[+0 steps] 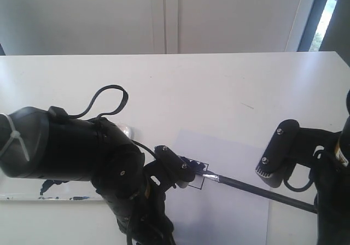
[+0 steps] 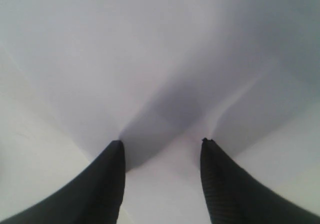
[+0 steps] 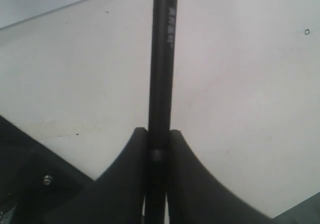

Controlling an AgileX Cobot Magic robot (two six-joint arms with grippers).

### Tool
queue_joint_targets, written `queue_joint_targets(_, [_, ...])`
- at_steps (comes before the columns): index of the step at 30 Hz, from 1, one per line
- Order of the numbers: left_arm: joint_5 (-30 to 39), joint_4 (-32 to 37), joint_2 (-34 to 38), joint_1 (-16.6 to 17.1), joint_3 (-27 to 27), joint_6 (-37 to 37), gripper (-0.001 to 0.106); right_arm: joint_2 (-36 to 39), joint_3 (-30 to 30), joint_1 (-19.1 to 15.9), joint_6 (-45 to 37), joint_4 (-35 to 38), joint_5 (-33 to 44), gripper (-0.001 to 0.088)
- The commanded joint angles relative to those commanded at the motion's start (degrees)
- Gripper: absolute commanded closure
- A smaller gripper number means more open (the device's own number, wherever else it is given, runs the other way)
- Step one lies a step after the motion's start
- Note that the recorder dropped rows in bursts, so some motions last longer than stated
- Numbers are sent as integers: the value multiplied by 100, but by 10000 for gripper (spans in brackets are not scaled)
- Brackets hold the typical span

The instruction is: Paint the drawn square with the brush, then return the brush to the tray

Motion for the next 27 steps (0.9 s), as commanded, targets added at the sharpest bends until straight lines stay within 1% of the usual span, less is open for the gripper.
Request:
queue_joint_targets(8, [0,67,0,0,0,-129,533,-194,0,0,0,11,0,868])
queue_joint_targets(23, [0,67,0,0,0,-146,533,-192,8,0,-24,247,0,868])
queue_joint_targets(27, [0,67,0,0,0,-146,533,-192,127,0,-24,258,0,868])
